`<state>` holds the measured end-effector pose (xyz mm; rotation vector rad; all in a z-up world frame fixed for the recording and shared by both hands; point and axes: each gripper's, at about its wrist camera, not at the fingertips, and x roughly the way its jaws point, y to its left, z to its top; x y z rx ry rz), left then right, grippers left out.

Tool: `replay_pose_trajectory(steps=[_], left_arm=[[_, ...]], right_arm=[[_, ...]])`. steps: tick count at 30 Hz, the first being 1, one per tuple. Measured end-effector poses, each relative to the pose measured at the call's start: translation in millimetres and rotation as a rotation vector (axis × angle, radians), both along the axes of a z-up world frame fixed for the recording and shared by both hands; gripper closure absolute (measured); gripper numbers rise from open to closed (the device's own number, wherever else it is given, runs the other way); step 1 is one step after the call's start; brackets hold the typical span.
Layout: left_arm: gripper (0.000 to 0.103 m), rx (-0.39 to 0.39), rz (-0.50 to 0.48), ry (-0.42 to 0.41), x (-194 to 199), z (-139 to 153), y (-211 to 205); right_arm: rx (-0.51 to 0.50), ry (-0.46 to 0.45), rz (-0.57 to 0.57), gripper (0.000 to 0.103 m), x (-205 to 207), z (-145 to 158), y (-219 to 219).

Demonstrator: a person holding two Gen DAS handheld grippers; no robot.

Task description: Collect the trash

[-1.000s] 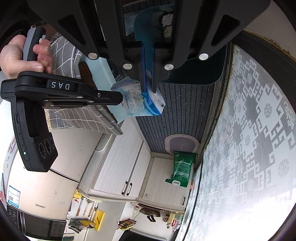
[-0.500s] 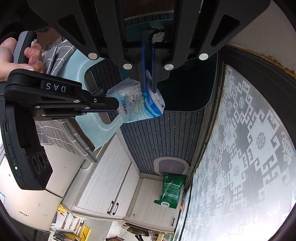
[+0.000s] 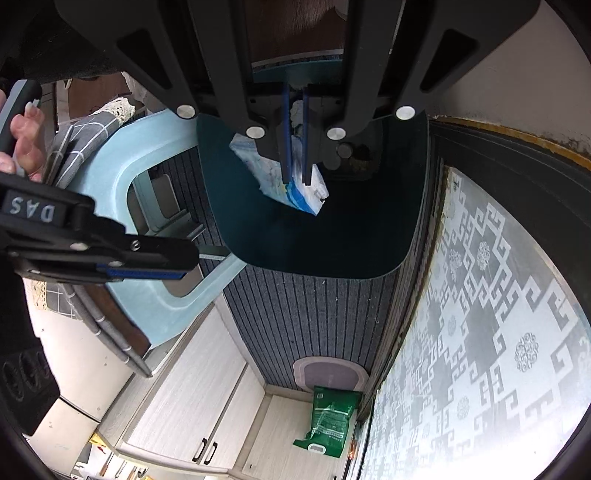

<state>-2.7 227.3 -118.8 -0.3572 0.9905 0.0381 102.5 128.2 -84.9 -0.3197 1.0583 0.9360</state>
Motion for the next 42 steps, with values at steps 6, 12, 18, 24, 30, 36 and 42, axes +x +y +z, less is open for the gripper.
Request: replay_pose_trajectory(steps=[6,12,18,24,30,36,42], left_arm=[[0.085,0.014,0.02,0.035,2.2,-12.8,1.8],[0.078,0.04,0.013,0.005,2.0,-8.1,-3.1],[0.065,0.142,-0.003,-0.07,-3.6,14.2,-21.2],[0.038,0.24,-0.04,-0.207,-21.4,49.8,-46.9],[0.006,0.277,-0.031,-0.338,-39.6,75.0,-66.7],[0.003,0.354,0.013,-0.367,-52.2,90.3,-92.3],[0.003,0.39,-0.019,-0.416,-66.2,114.6,-112.6]], right_arm=[[0.01,-0.018,0.002,0.079,-2.4,7.2,-3.1],[0.026,-0.05,-0.002,0.079,-1.8,19.7,-10.9],[0.082,-0.086,0.01,0.075,-7.5,43.3,-31.3],[0.166,-0.172,-0.003,0.056,-20.1,75.0,-73.7],[0.236,-0.224,-0.084,0.032,-33.4,92.5,-134.6],[0.327,-0.314,-0.188,0.012,-50.7,109.8,-201.4],[0.391,-0.341,-0.252,0.004,-65.6,120.9,-259.4]])
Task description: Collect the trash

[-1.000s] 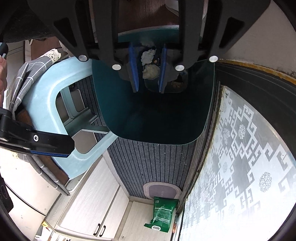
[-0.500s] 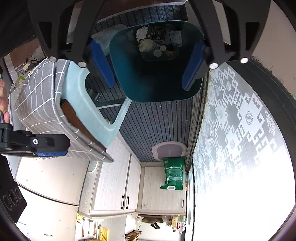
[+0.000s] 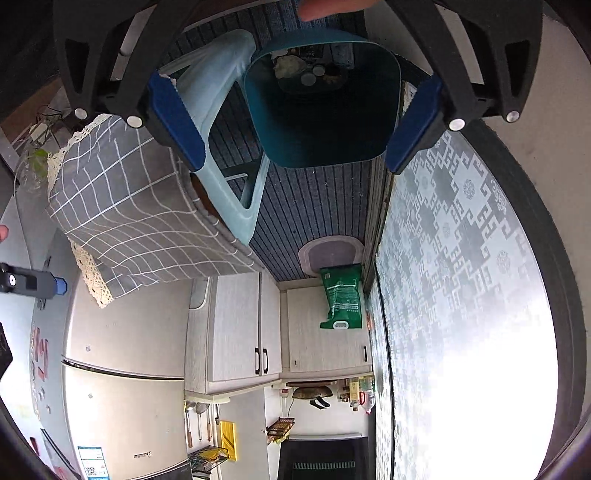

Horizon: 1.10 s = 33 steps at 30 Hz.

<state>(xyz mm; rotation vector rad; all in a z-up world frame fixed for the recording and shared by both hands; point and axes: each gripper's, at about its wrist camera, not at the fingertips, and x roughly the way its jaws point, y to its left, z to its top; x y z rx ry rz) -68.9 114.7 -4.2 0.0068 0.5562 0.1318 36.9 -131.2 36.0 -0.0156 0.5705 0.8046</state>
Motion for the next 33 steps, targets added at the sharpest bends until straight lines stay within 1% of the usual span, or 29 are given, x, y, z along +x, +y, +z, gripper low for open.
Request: replay_pose_trajectory(steps=[2,5,7,9,12,13,16,18,20,24,28,33], left_arm=[[0.003,-0.015,-0.004,-0.02,-5.4,9.8,-0.7],[0.003,-0.058,-0.003,-0.046,-13.2,21.0,1.0],[0.003,-0.065,0.0,-0.061,-21.1,27.3,-1.9],[0.003,-0.063,0.01,-0.079,-29.2,32.8,-4.0],[0.003,-0.104,0.006,-0.078,-38.2,38.5,-2.2],[0.003,-0.108,0.007,-0.076,-40.7,39.4,-2.4],[0.003,-0.094,0.017,-0.069,-46.4,38.7,-4.7],[0.003,-0.094,0.014,-0.063,-47.0,37.9,-5.3],[0.003,-0.09,0.011,-0.058,-46.8,36.8,-6.1],[0.003,-0.085,0.019,-0.047,-46.4,34.8,-5.2],[0.003,-0.091,0.03,-0.033,-45.4,32.5,-2.7],[0.003,-0.076,0.036,-0.021,-44.7,30.1,-3.6]], right_arm=[[-0.017,-0.018,-0.002,0.003,-11.8,-1.5,-16.2],[-0.039,-0.048,-0.01,0.003,-31.5,-2.8,-38.9],[-0.046,-0.067,-0.025,0.003,-43.8,-1.2,-56.5],[-0.057,-0.07,-0.039,0.003,-52.9,-1.0,-74.6],[-0.11,-0.055,-0.061,0.003,-62.7,-8.8,-96.1],[-0.11,-0.038,-0.077,0.003,-63.8,-10.0,-104.2],[-0.035,-0.022,-0.118,0.003,-63.3,-6.9,-122.8],[-0.016,0.003,-0.126,0.003,-58.4,-9.6,-122.9],[-0.019,0.011,-0.116,0.003,-58.0,-10.9,-119.8],[-0.052,-0.017,-0.071,0.003,-65.0,-9.6,-104.4],[-0.102,-0.034,-0.054,0.003,-68.8,-11.1,-92.5],[-0.125,-0.041,-0.042,0.003,-70.5,-10.6,-87.7]])
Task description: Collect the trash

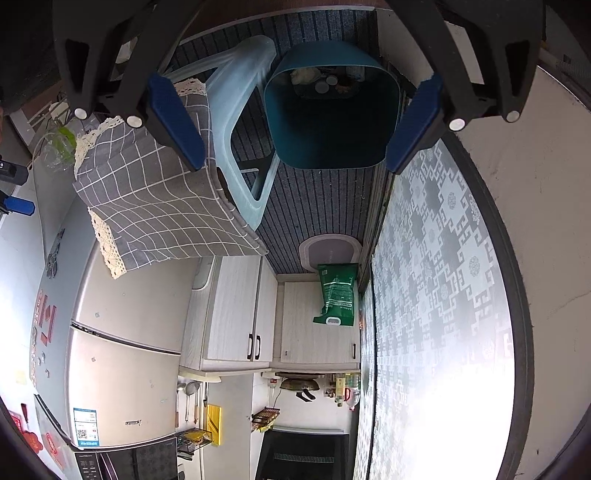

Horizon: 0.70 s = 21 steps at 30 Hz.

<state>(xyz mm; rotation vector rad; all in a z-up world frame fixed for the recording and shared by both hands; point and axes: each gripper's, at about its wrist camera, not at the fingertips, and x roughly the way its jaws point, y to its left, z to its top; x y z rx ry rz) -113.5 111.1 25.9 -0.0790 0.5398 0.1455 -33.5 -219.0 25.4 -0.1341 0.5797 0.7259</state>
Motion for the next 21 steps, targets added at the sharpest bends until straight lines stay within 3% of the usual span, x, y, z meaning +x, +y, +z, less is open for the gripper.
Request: replay_pose_trajectory(steps=[21], left_arm=[[0.003,-0.011,0.011,0.023,-0.3,-3.4,3.8]], right_arm=[[-0.012,0.005,0.001,0.003,0.7,-0.9,3.3]])
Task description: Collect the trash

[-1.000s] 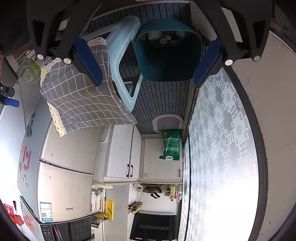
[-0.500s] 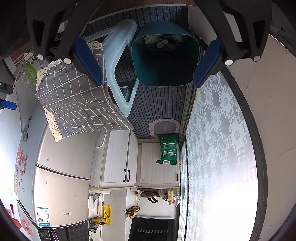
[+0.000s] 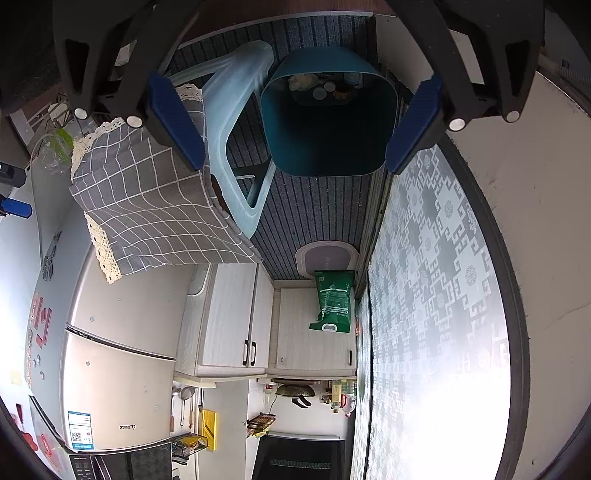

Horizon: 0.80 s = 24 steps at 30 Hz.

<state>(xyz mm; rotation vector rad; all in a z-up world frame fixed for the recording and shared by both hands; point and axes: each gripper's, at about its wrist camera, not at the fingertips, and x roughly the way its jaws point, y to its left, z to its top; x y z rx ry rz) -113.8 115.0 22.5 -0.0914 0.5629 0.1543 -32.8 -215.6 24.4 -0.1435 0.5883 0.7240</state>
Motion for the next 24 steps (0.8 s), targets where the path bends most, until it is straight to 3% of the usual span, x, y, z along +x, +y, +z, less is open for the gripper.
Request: replay_pose_trajectory(steps=[24], left_arm=[[0.003,-0.002,-0.006,0.006,-1.5,-0.9,2.2]], right_arm=[[-0.002,0.002,0.0,0.003,0.3,0.2,1.4]])
